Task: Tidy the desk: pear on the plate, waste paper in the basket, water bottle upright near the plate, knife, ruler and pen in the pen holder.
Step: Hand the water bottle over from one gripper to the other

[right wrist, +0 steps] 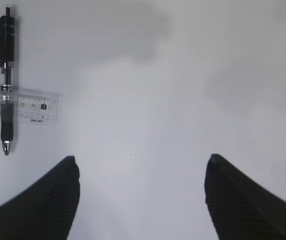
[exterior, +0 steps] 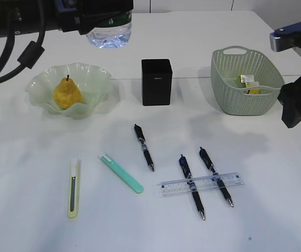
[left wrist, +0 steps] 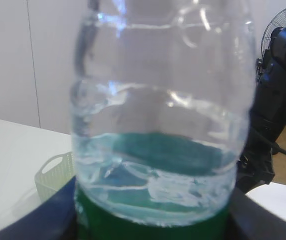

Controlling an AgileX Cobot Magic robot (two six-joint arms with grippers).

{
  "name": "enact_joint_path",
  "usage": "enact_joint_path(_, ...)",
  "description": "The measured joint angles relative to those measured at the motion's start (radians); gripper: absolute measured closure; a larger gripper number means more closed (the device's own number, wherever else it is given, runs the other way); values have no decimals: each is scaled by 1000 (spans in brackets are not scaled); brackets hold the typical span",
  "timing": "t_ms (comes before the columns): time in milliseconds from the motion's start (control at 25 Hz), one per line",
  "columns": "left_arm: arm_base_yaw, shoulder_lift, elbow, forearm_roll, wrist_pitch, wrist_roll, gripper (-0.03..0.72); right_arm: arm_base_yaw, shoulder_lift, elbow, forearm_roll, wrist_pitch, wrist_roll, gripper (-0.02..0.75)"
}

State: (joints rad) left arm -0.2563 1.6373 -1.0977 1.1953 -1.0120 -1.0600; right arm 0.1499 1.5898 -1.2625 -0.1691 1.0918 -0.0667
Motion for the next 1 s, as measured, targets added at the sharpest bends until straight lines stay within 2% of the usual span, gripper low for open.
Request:
enact_joint_path(160,0,-2,0,0,0,0,307,0,0,0,-2,18,11,162)
enact_joint_path(320,14,-17,0,6,0,0,307,-39,0,0,37,31,2,162)
enact_joint_path(480,52,-40,0,69,0,-23,307,-75,0,0,52,47,-18,162)
enact_joint_path(760,184,-83,0,205,-10,-141,308,-78,0,0,37,49,-30,162)
enact_joint_path(1000,311,-98,0,237,-48,-184,308,-78,0,0,24,51,-33,162)
